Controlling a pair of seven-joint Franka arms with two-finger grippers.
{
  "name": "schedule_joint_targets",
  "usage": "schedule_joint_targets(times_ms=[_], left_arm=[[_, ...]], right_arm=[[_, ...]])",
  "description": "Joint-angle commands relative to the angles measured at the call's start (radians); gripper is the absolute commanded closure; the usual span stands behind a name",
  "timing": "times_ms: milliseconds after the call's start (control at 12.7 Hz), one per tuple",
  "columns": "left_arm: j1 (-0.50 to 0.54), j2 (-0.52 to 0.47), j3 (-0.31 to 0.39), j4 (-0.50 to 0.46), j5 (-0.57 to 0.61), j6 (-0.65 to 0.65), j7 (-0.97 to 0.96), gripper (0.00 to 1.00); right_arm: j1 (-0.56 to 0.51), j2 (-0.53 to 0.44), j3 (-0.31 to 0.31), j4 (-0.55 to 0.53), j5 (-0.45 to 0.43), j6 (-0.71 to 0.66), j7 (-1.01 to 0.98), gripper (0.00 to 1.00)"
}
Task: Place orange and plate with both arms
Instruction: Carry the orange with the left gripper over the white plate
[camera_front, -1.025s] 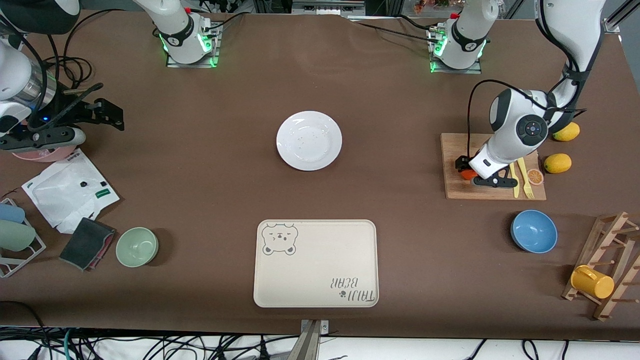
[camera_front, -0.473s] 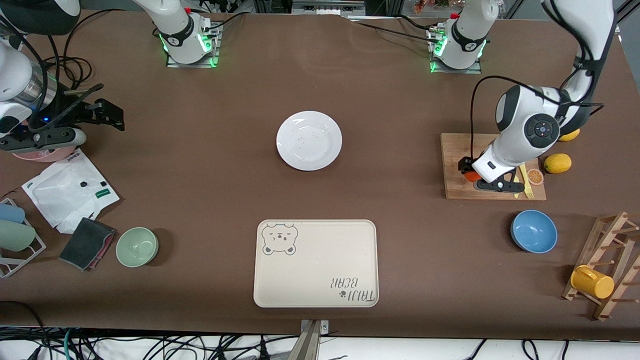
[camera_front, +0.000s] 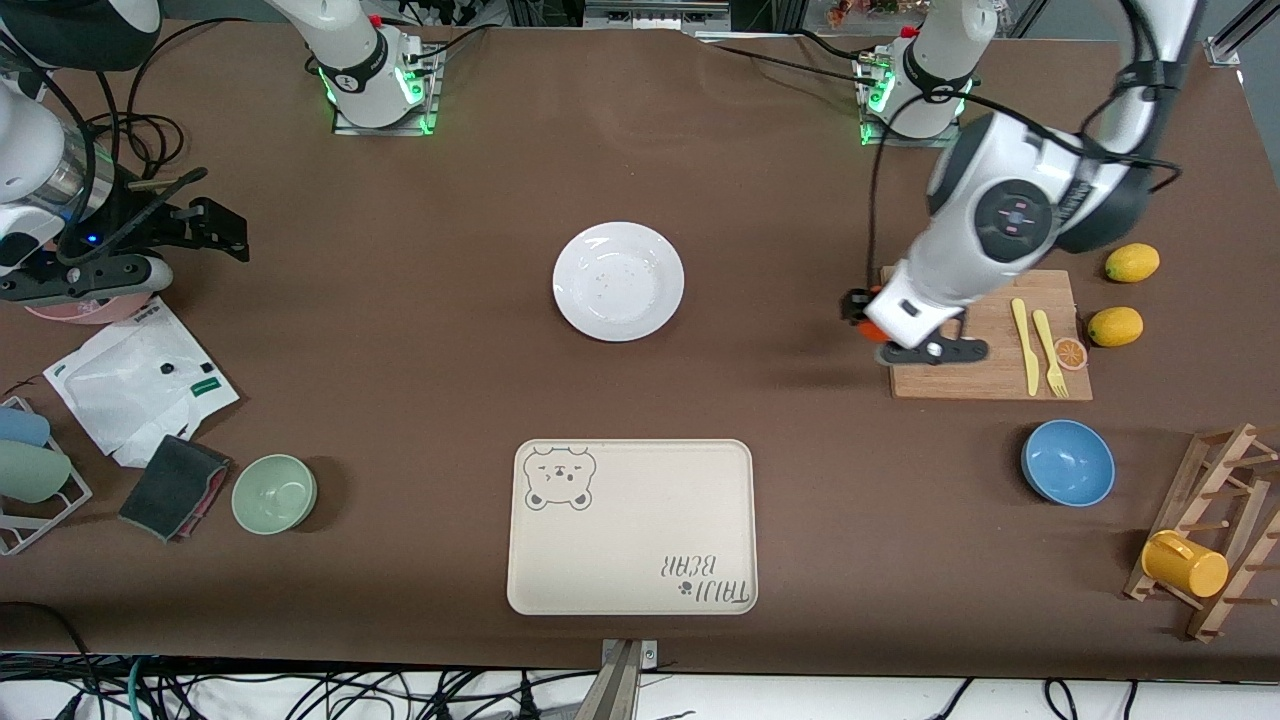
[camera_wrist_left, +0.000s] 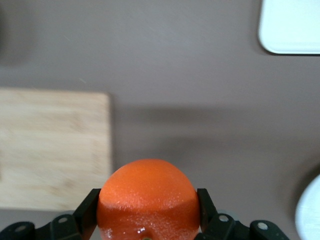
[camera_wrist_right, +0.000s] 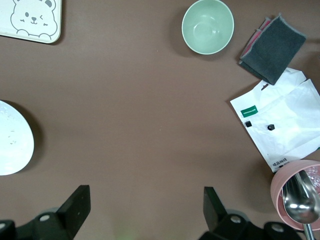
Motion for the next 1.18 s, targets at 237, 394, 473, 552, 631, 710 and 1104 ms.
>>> schedule_joint_targets(times_ms=[237, 394, 473, 552, 631, 710, 1104], left_arm=[[-0.262, 0.207, -0.038, 0.212, -0.012, -0.010, -0.564, 0.57], [-0.344, 0.286, -0.038, 0.288, -0.011, -0.004, -0.701, 0.57], [-0.374, 0.319, -0.038, 0.305, -0.011, 0.001, -0.751, 0.57], [-0.404, 0.346, -0.038, 0.314, -0.008, 0.031, -0.788, 0.57], [-0.427, 0.372, -0.037, 0.312, -0.003, 0.086, -0.813, 0.57], [-0.438, 0.405, -0.037, 0.312, -0.011, 0.158, -0.841, 0.57], [-0.514, 0.507, -0.030, 0.312, 0.001, 0.277, -0.941, 0.54]], right_arm=[[0.002, -0.005, -0.002, 0.000, 0.007, -0.013, 0.012, 0.00], [0.002, -0.005, -0.002, -0.002, 0.007, -0.013, 0.012, 0.00], [0.002, -0.005, -0.002, -0.002, 0.007, -0.013, 0.012, 0.00], [0.002, -0.006, -0.002, -0.002, 0.007, -0.013, 0.012, 0.00], [0.002, -0.005, -0.002, -0.002, 0.007, -0.013, 0.012, 0.00], [0.002, -0.005, -0.002, -0.002, 0.007, -0.011, 0.012, 0.00], [0.002, -0.006, -0.002, -0.005, 0.007, -0.011, 0.012, 0.00]])
